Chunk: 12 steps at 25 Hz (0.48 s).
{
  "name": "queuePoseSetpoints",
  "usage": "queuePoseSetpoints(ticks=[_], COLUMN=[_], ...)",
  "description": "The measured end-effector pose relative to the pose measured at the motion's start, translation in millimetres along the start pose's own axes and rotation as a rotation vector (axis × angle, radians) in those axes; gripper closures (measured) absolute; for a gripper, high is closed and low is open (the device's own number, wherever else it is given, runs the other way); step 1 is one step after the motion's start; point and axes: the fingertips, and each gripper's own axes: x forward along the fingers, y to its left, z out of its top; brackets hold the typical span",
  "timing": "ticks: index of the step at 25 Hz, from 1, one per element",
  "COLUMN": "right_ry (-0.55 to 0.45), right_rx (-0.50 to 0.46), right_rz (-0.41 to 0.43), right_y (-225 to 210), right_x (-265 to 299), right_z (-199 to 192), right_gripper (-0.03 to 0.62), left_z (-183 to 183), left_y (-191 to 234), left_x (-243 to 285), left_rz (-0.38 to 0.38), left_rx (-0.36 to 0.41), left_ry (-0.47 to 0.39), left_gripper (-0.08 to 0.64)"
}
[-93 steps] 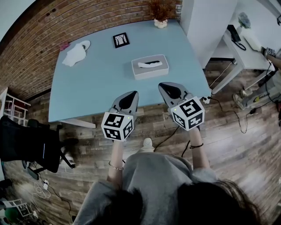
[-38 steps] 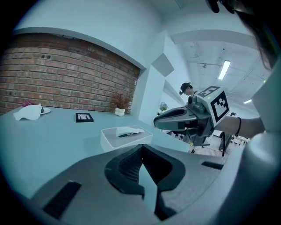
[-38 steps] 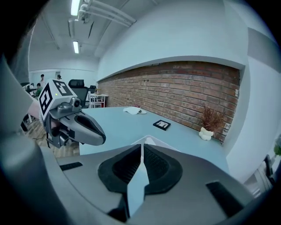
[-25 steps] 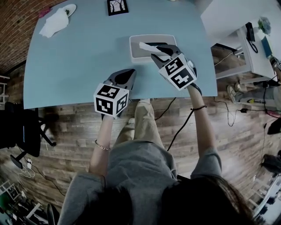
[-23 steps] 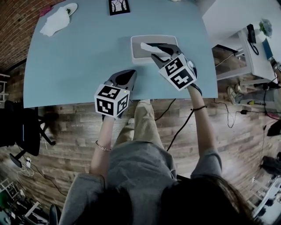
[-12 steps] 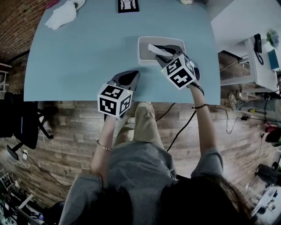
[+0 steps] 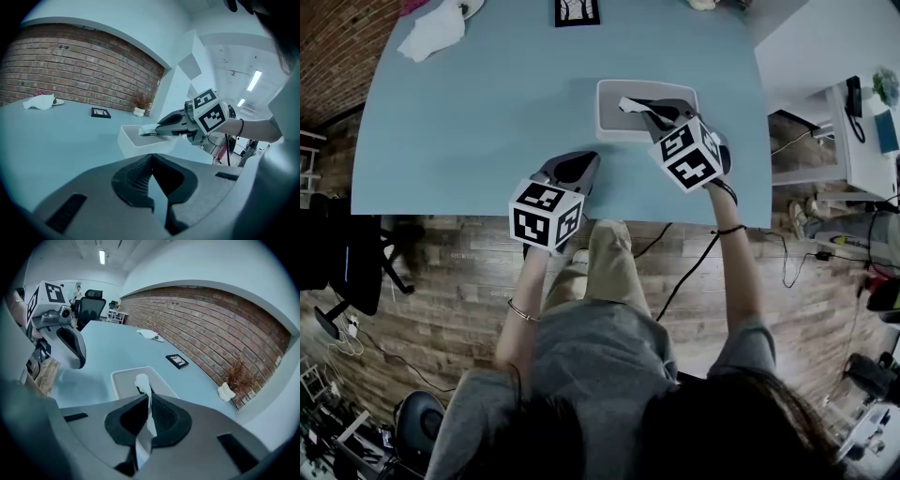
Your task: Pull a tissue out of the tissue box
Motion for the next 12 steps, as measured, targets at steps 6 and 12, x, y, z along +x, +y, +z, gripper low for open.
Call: queuePoseSetpoints(ticks=[6,12], right_ry=[-0.010,-0.031], right_rx=[0.022,0.060], right_rz=[-0.001,-0.014], right_y=[-6,-16], right_x=[-6,-12], right_z=[4,9], right_gripper=[0.589,0.589], left_z=[8,16], left_y=[1,-1], left_x=[-1,0], left_rz=[-0.003,-0.015], left_rx=[0.004,0.017], left_ry=[-0.009,-0.020], left_gripper=[0.557,0.557])
